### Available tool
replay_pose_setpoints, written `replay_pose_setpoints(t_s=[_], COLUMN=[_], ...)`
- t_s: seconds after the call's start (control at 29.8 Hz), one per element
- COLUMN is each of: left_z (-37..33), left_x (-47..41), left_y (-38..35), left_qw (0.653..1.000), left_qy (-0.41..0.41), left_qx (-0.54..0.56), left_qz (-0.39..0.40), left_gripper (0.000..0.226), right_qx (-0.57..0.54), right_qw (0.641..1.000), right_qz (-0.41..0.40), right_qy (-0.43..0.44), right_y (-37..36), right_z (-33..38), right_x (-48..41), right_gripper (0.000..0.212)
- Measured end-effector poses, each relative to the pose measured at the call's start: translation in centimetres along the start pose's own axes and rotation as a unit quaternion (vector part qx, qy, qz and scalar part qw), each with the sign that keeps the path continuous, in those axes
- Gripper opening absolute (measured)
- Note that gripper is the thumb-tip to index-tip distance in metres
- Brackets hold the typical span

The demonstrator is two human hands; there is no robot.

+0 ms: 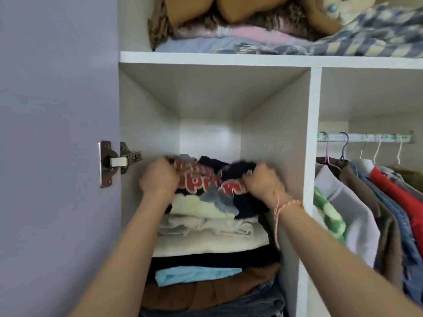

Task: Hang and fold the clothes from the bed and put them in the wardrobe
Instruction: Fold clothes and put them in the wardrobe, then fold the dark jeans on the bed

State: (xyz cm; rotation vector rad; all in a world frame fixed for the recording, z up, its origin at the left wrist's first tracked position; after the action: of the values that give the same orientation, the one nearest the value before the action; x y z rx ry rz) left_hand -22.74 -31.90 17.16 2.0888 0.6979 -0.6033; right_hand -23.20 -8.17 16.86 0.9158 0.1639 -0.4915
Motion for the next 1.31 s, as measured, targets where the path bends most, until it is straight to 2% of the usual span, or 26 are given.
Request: replay_pose_setpoints(t_s=[0.07,0.13,0.27,0.34,0.44,0.54,0.6,0.67,0.74,0.87,0.94,1.01,1.04,1.11,1.18,1.24,1.31], left_z=[4.1,6.5,5.8,5.5,4.1,0.0,-1.2,-0.3,0.7,0.0,-0.7,-3.0,-4.7,-7.9,-11.0,-13.7,-17.7], left_x=[2.3,3.7,2.4,2.4,2.7,3.8,5.0,6.2,6.4,6.4,7.5,10.9,13.3,18.6,23.1,26.6,30.6], left_y=[-4.2,-6.1,-5.8,-5.1,-3.3,-3.1,-5.9,-8.4,-8.8,-8.6,-7.6,-7.2,-7.3,-7.8,-8.4,-9.1,-10.8], left_qw=[0.997,0.996,0.997,0.996,0.993,0.982,0.973,0.966,0.969,0.970,0.977,0.977,0.969,0.939,0.897,0.852,0.798], left_qy=[0.044,0.078,0.055,0.054,0.024,-0.126,-0.203,-0.191,-0.177,-0.176,-0.171,-0.211,-0.244,-0.273,-0.293,-0.356,-0.420], left_qx=[-0.029,0.014,-0.014,-0.041,-0.110,-0.135,-0.100,-0.111,-0.111,-0.114,-0.112,-0.042,0.029,0.208,0.326,0.379,0.421], left_qz=[0.052,0.048,0.055,0.060,0.030,-0.044,0.043,0.131,0.130,0.123,0.056,-0.006,-0.015,0.022,0.052,0.064,0.101], left_gripper=[0.032,0.032,0.030,0.030,0.032,0.042,0.051,0.061,0.072,0.055,0.054,0.061,0.065,0.064,0.051,0.050,0.052], right_qx=[0.026,0.018,0.122,0.147,0.081,0.082,0.094,0.085,0.081,0.041,0.001,-0.053,-0.087,-0.177,-0.233,-0.205,-0.139], right_qw=[0.997,0.995,0.988,0.981,0.988,0.980,0.979,0.982,0.983,0.984,0.983,0.983,0.980,0.965,0.960,0.972,0.988], right_qz=[0.040,0.028,-0.094,-0.113,-0.030,0.091,0.122,0.129,0.129,0.151,0.156,0.135,0.120,0.088,0.049,0.013,-0.055], right_qy=[-0.057,-0.091,-0.008,0.054,0.132,0.155,0.132,0.111,0.106,0.088,0.092,0.114,0.136,0.173,0.149,0.116,0.040], right_y=[-5.3,-7.8,-5.9,-5.1,-5.2,-7.1,-8.5,-8.9,-8.9,-8.0,-7.4,-6.1,-5.1,-2.0,1.5,4.5,7.9], right_z=[-3.6,-5.5,-3.4,-1.9,-0.4,-1.2,-2.6,-4.4,-5.7,-7.5,-7.3,-7.4,-7.5,-8.5,-11.5,-15.1,-20.8], right_x=[0.8,1.7,0.8,1.1,1.7,2.2,2.7,3.6,4.7,6.6,7.8,9.8,11.1,13.8,16.0,18.0,20.6], right_gripper=[0.038,0.039,0.037,0.046,0.046,0.054,0.056,0.060,0.063,0.065,0.065,0.062,0.057,0.042,0.029,0.030,0.040])
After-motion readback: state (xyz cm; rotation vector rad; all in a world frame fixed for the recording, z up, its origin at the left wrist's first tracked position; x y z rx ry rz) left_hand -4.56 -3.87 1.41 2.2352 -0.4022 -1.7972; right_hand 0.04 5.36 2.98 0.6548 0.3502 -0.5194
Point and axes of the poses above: each hand's wrist, its own x-axis away from the middle knuckle, its own y-axis out of the back of the hand, z = x × y, the point moved 6 cm from there along -x, towards the middle knuckle, and after that the axes turned 11 degrees about -y, right-handed, at the moved point
